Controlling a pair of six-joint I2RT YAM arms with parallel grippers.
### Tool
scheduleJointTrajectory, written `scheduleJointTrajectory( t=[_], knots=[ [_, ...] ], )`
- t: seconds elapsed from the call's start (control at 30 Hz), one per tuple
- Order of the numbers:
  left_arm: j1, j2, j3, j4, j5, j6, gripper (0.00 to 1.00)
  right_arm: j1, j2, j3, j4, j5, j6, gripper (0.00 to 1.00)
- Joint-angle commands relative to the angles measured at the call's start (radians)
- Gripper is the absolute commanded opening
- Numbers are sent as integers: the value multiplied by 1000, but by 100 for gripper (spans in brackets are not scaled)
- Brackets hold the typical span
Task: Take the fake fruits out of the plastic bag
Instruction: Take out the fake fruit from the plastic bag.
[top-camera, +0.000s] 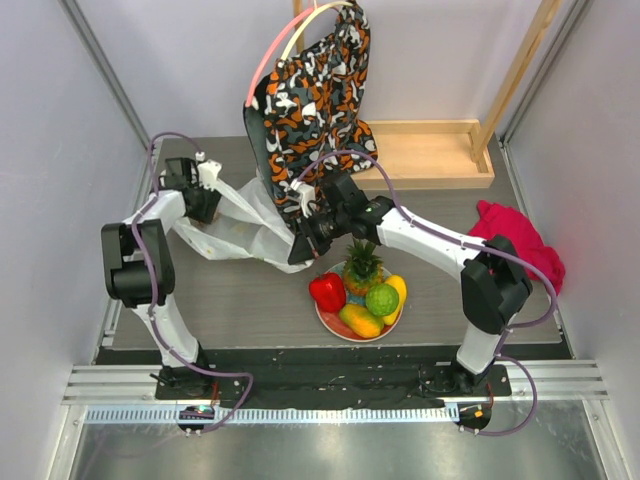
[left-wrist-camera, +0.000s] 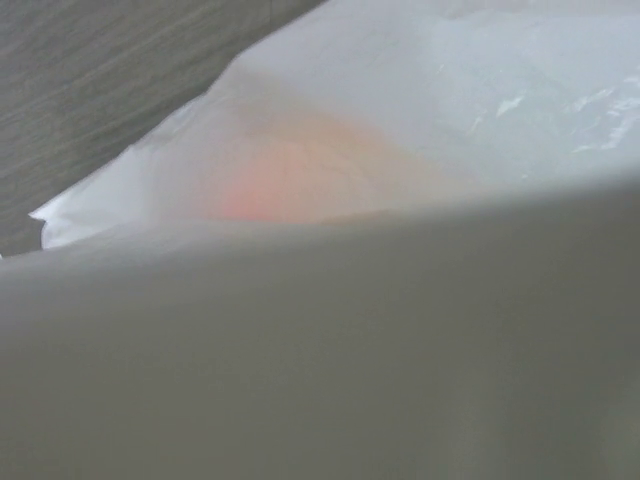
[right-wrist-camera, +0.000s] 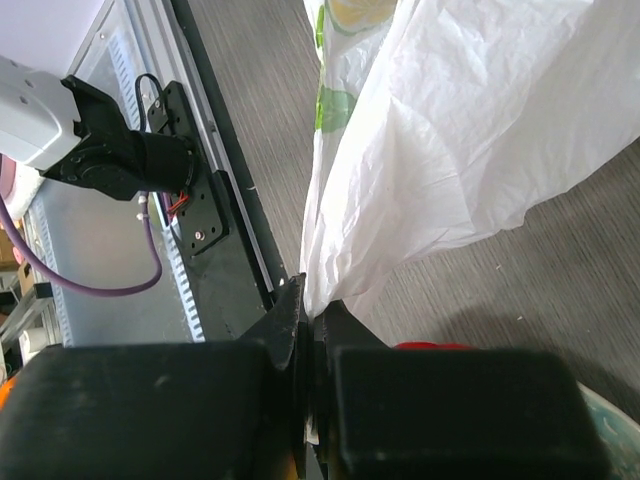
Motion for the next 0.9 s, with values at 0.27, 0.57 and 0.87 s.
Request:
scheduleJointTrajectory(
  t=[0.27,0.57,0.87],
  knots=[
    [92,-380,-187,-91,277,22,0,6,-9,67,-56,-26,-48,1],
    [91,-823,-376,-456,482,74,0,6,-56,26,-79,-6,-76,1],
    [-47,-862,-91,-824,745,-7,0,-6,49,159,-52,103,-79,1]
  ],
)
